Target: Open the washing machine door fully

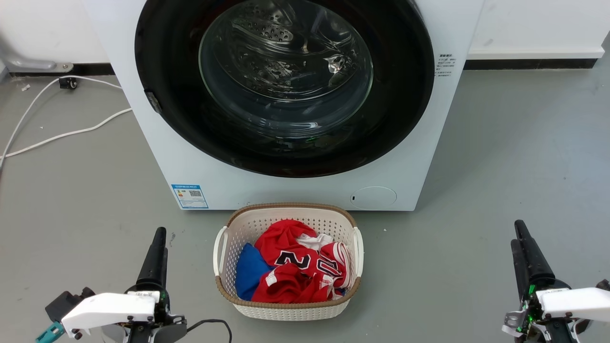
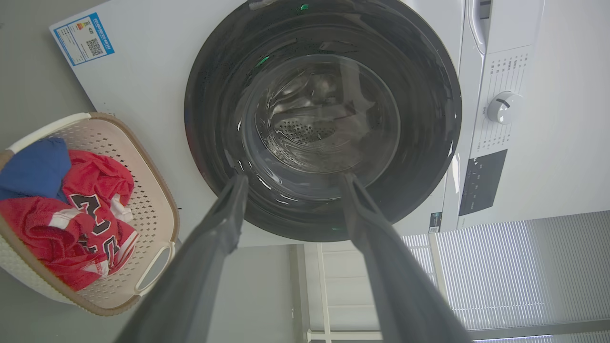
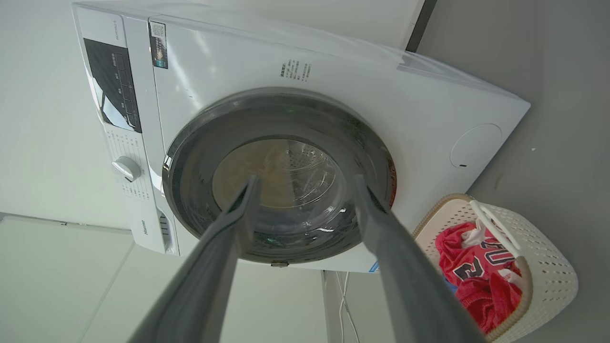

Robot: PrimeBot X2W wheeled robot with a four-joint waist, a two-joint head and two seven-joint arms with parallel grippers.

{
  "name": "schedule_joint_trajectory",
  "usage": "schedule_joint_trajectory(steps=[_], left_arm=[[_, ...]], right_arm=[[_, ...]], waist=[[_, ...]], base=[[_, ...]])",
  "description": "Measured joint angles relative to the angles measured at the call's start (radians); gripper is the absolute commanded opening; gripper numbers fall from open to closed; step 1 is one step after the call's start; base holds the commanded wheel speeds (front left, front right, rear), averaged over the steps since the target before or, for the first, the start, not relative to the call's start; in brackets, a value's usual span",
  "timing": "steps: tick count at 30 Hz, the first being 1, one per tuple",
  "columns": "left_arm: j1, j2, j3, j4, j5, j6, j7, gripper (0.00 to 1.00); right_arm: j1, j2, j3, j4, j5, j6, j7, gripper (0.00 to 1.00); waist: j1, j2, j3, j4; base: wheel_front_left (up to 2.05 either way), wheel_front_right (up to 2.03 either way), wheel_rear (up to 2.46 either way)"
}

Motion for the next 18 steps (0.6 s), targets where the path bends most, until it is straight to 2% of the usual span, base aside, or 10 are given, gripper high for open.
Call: schedule_joint_trajectory(steps=[18], left_arm=[[0.018, 0.0, -0.075, -0.09, 0.41, 0.097, -0.074, 1.0]], right_arm=[[0.035, 0.001, 0.04, -0.135, -0.459, 0.0, -0.072, 1.0]], waist=[[0.0, 0.0, 0.003, 0.002]], base=[[0.0, 0.0, 0.0]])
